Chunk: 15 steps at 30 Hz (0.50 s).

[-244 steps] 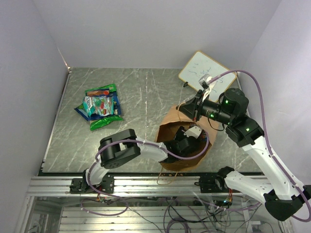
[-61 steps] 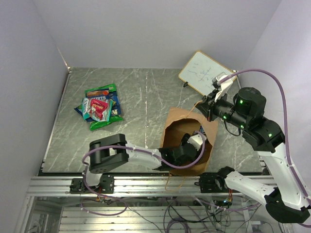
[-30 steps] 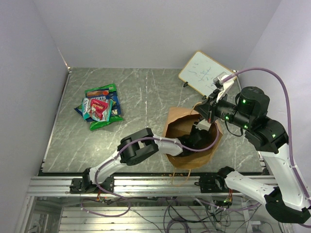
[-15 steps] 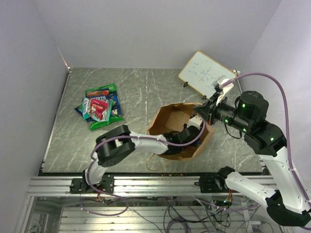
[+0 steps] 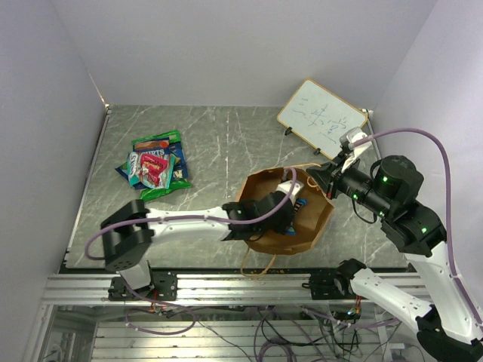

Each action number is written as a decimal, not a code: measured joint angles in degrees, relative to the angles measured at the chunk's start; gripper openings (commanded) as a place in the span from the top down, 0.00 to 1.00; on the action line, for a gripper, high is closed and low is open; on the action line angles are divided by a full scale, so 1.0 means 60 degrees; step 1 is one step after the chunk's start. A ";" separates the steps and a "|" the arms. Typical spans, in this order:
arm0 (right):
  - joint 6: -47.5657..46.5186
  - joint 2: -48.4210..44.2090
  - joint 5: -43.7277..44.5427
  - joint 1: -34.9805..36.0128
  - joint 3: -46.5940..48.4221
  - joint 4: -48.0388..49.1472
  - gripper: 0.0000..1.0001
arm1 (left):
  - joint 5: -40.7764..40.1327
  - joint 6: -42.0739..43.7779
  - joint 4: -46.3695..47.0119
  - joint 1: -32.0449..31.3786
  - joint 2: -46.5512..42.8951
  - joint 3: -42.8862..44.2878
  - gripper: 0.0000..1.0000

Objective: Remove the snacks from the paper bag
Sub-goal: Take out the snack from the paper bag.

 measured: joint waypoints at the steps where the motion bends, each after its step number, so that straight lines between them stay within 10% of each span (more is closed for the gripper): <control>1: 0.0004 -0.0026 0.0062 0.0000 -0.0087 0.0080 1.00 | 0.0080 0.0029 -0.0178 0.0000 -0.0295 -0.0004 0.90; 8: 0.0124 -0.0080 0.0364 0.0000 -0.0710 0.0663 1.00 | 0.0692 0.0288 -0.1810 0.0007 -0.2514 0.0215 0.93; 15: 0.0357 0.0120 0.0841 0.0000 -0.0984 0.1107 1.00 | 0.0732 0.0947 -0.4386 0.0007 -0.2954 0.3646 0.93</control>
